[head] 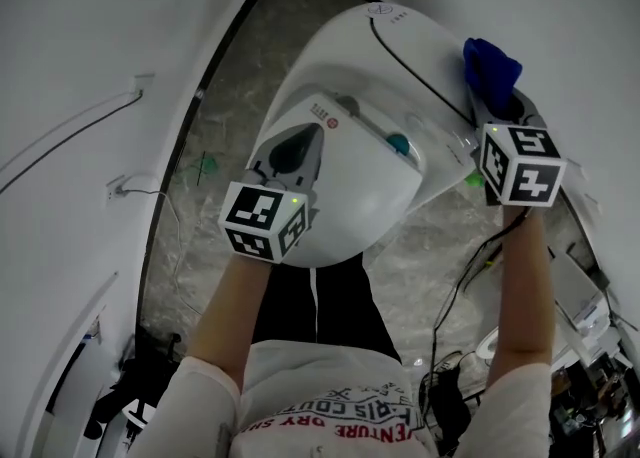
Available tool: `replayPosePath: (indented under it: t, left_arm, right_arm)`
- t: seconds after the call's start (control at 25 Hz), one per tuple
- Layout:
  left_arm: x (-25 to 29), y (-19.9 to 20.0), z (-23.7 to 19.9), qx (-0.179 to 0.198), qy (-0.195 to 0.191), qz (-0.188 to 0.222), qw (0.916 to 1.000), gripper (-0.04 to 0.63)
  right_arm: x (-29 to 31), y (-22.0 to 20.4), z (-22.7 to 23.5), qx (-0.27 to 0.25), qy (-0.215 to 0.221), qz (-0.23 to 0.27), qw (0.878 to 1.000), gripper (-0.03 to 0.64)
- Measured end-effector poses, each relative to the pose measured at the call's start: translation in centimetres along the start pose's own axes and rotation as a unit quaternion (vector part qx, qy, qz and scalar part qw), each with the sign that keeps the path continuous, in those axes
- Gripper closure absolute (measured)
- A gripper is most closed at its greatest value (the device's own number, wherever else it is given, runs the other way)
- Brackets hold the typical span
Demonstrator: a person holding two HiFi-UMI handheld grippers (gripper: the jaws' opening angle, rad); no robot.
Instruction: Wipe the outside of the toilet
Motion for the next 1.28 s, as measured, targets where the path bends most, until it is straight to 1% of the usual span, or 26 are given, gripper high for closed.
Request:
replayPosePath:
  t: [0.2,0.32,0.52,0.68,0.92,1.0,1.04,1.12,1.28]
  left_arm:
    - [0.5,0.3,-1.9,-0.002,-0.001,0.004,1.0000,0.591]
    - [0.1,0.4,-3.3,-0.007,0.002,0.003,1.0000,0.591]
    - [-1.1,-0.1,-5.8,-0.021,0.005,0.001,0.9998,0.591]
    - [-2.1,-0.3,-7.3,-0.030,0.006,0.006,0.9995,0.591]
    - [-3.3,-0.7,-8.7,-0.047,0.018,0.013,0.9986,0.591]
    - [-3.6,-0.7,-9.0,-0.051,0.021,0.015,0.9984,0.591]
    - [-3.8,-0.7,-9.2,-0.053,0.022,0.016,0.9982,0.591]
    - [-4.3,-0.9,-9.7,-0.057,0.026,0.016,0.9979,0.591]
    - [-5.3,-2.3,-10.2,-0.075,0.032,0.013,0.9966,0.591]
  right_arm:
    - [2.2,3.0,-1.1,-0.065,0.023,-0.015,0.998,0.534]
    - [3.4,5.0,-2.6,-0.113,0.032,-0.022,0.993,0.534]
    - [5.2,8.3,-5.8,-0.174,0.049,-0.035,0.983,0.534]
    - [6.3,10.7,-7.9,-0.209,0.063,-0.055,0.974,0.534]
    - [7.9,12.9,-11.3,-0.255,0.092,-0.072,0.960,0.534]
    - [8.6,13.6,-12.6,-0.279,0.104,-0.083,0.951,0.534]
    - [9.0,14.0,-13.4,-0.297,0.108,-0.094,0.944,0.534]
    - [9.9,14.8,-14.8,-0.335,0.115,-0.123,0.927,0.534]
    - [11.8,15.8,-16.8,-0.388,0.135,-0.177,0.895,0.534]
Point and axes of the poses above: the fingertips, and each gripper's own axes: x forward along the fingers, z to its right, y out of its top, the point moved 10 cm from there along -x, backward along the fingers, and after that the axes turned 8 degrees about -y, right-handed, at the moved point
